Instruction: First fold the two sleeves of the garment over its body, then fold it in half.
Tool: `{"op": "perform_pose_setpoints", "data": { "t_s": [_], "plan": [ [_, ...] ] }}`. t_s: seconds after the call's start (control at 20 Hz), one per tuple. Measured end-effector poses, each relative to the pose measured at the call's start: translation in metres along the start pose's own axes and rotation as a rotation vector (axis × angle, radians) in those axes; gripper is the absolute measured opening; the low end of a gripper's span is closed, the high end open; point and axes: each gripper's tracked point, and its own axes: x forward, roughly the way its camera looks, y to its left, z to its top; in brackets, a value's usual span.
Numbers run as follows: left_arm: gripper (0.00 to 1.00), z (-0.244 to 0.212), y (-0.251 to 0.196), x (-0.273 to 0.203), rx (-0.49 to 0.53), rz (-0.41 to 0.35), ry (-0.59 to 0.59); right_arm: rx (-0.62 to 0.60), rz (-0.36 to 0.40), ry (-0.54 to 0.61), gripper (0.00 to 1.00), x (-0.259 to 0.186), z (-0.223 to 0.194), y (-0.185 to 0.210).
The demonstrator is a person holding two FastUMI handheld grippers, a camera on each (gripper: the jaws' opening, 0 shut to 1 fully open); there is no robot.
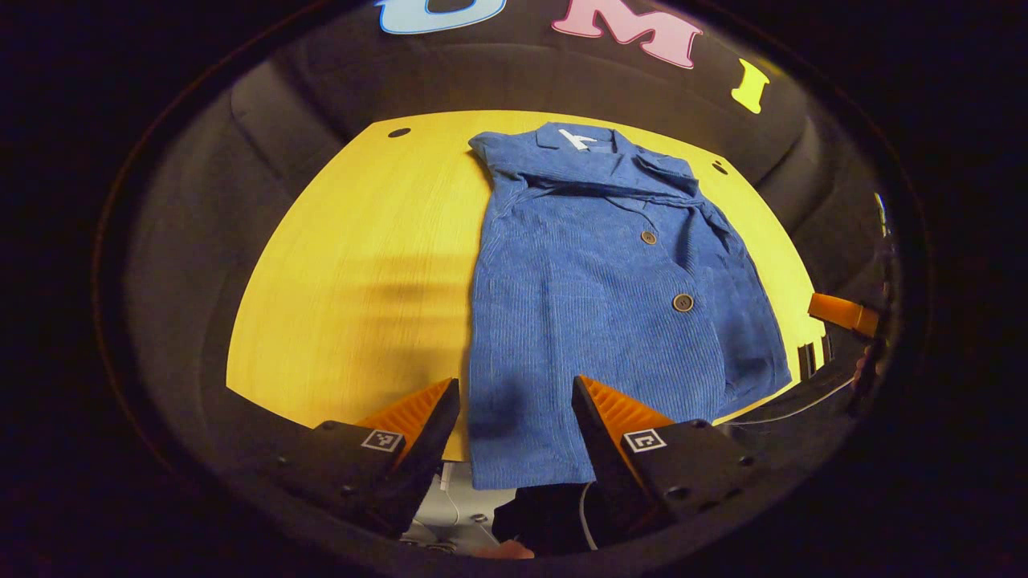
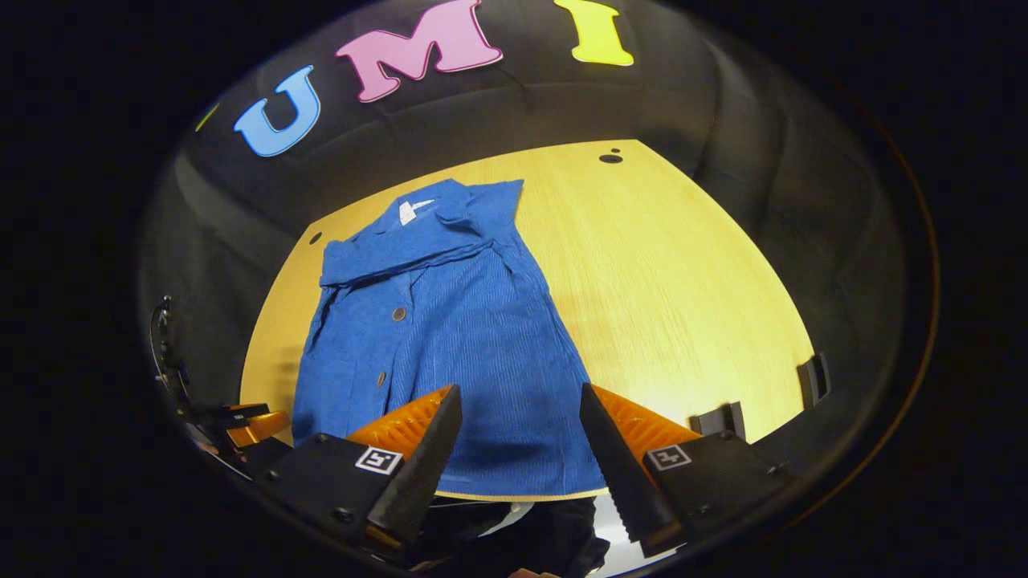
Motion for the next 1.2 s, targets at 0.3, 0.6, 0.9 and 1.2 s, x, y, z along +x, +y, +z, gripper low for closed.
{"op": "perform_pose_setpoints", "data": {
  "t_s": [0.3,0.6,0.9,1.2],
  "plan": [
    [0.82,-0.006,-0.005,0.009,0.006,0.005,0.032,-0.041,-0.066,0.097,0.96,0.015,-0.030,-0.015],
    [0.82,-0.014,-0.008,0.021,0.004,0.000,0.082,-0.096,-0.126,0.184,0.96,0.034,-0.046,-0.031],
    [0.82,-0.015,-0.010,0.032,0.007,-0.004,0.118,-0.110,-0.160,0.250,0.96,0.049,-0.059,-0.046],
    [0.82,-0.020,-0.009,0.043,0.019,0.016,0.144,-0.092,-0.145,0.273,0.96,0.054,-0.072,-0.056]
  ]
}}
